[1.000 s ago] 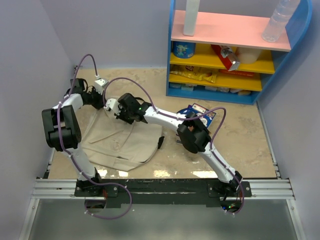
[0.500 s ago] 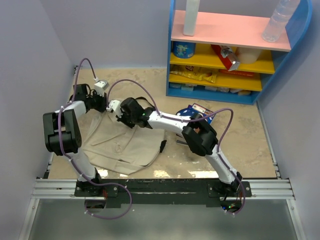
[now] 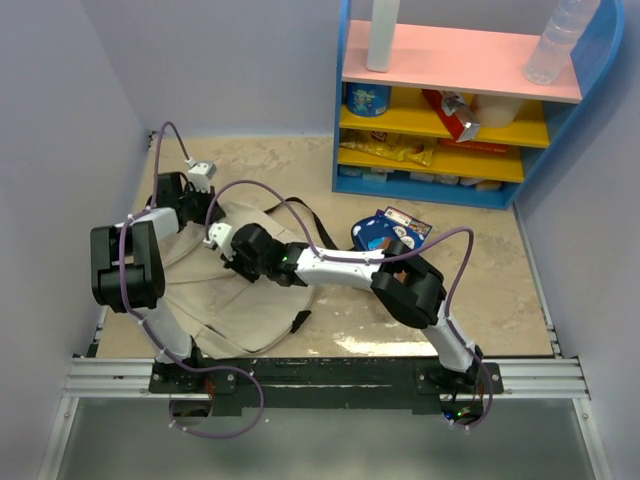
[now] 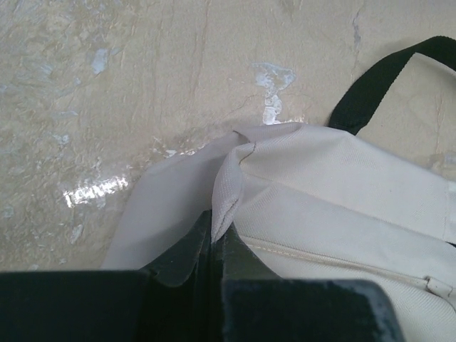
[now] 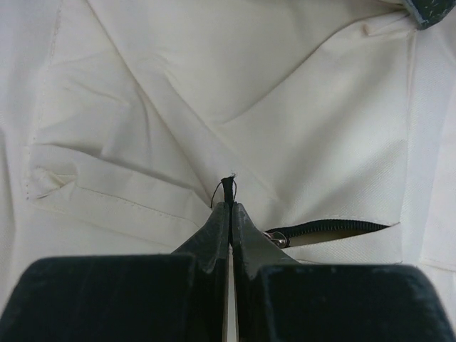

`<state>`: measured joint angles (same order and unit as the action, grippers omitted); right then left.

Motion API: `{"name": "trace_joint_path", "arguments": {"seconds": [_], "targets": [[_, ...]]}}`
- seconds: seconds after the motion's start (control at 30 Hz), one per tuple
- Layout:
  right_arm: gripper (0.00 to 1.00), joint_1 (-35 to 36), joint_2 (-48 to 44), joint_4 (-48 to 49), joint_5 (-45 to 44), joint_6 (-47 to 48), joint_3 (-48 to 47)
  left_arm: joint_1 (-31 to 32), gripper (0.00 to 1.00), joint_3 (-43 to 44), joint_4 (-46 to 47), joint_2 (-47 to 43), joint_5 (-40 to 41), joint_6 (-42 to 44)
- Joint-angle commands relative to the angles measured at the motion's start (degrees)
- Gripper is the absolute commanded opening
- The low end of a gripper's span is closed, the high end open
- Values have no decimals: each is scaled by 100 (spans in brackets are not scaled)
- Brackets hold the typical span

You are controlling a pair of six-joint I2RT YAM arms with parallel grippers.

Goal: Pack the student bag
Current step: Unzip the student bag at the center of the board.

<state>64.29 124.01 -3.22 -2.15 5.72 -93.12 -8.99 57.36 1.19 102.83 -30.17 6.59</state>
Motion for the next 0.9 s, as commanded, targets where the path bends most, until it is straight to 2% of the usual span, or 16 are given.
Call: {"name": "trace_joint_path", "arguments": {"seconds": [0.0, 0.17, 0.27, 0.3, 0.4, 0.43, 0.47, 0.53, 0.6, 0.67, 0.73, 0.8, 0.87], "targets": [[0, 136, -254, 296, -337, -501, 84, 56, 0, 117, 347, -237, 74, -246], [0, 92, -350, 568, -1567, -747, 523, 38, 0, 214, 153, -298, -68, -351], [0, -100, -526, 647, -1657, -905, 795, 21, 0, 231, 75, -403, -41, -352], [0, -258, -692, 743, -1431, -932, 926, 12, 0, 275, 5, -421, -41, -290], [0, -565, -939, 1183, -659, -985, 1471, 12, 36, 775, -767, -413, -76, 376], [0, -654, -1044, 1262, -359, -976, 1629, 3, 54, 933, -1231, -404, -111, 639], [0, -707, -1080, 1315, -147, -950, 1718, 3, 60, 1248, -1427, -430, -138, 1190], [0, -839, -1185, 1368, 152, -845, 1902, 3, 70, 1522, -1822, -500, -138, 1755], [0, -935, -1229, 1351, 320, -818, 1973, 3, 77, 1848, -1938, -649, -181, 2424], [0, -962, -1265, 1359, 557, -756, 2061, 38, 82, 2198, -2035, -676, -610, 2915], [0, -971, -1239, 1377, 741, -721, 2096, 187, 83, 2480, -2463, -554, -1207, 3303], [0, -971, -1142, 1360, 848, -712, 2035, 617, 83, 2850, -3025, -247, -1385, 4172], [0, -963, -1080, 1263, 970, -712, 1921, 854, 82, 2947, -3116, 95, -1587, 4760]]}}
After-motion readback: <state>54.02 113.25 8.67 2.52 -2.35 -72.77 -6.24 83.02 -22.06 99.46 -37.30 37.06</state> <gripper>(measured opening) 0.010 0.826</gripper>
